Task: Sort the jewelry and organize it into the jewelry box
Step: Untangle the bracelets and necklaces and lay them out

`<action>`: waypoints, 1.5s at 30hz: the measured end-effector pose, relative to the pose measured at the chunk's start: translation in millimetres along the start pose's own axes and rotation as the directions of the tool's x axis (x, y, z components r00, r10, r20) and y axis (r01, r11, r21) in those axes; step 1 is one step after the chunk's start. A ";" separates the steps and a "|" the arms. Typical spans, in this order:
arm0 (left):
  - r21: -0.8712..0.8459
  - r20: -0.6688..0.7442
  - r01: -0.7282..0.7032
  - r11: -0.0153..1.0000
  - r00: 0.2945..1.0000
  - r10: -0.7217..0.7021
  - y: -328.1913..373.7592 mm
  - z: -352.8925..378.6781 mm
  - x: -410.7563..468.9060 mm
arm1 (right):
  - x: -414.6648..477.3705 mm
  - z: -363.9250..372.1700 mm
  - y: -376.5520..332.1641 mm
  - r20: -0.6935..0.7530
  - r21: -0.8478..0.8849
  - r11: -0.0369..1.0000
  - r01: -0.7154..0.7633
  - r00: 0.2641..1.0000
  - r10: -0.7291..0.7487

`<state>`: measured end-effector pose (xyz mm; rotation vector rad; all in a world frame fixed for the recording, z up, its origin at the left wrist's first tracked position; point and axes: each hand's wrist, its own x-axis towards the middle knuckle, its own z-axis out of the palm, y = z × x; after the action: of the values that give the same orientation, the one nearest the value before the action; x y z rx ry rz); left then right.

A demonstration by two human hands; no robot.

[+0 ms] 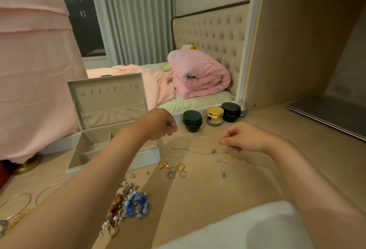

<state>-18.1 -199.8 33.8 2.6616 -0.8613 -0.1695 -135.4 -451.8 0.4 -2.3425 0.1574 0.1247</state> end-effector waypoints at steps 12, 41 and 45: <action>0.199 0.105 0.057 0.978 0.991 -0.079 -18.0 56.4 71.8 | 61.1 15.3 34.6 -0.205 -0.136 0.989 -0.064 0.978 0.035; -0.112 -0.042 -0.127 0.986 0.992 0.122 6.7 75.8 -86.4 | -34.0 72.7 -48.1 0.083 -0.314 0.939 -0.140 0.981 0.175; -0.110 -0.100 -0.072 0.991 0.993 0.061 -27.1 58.9 -121.7 | -33.0 103.8 -88.7 0.097 -0.225 0.974 0.012 0.995 0.010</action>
<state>-114.4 -124.2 -29.8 2.5094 -0.8813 -0.0705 -158.9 -313.5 -5.3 -2.5567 0.0979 0.2681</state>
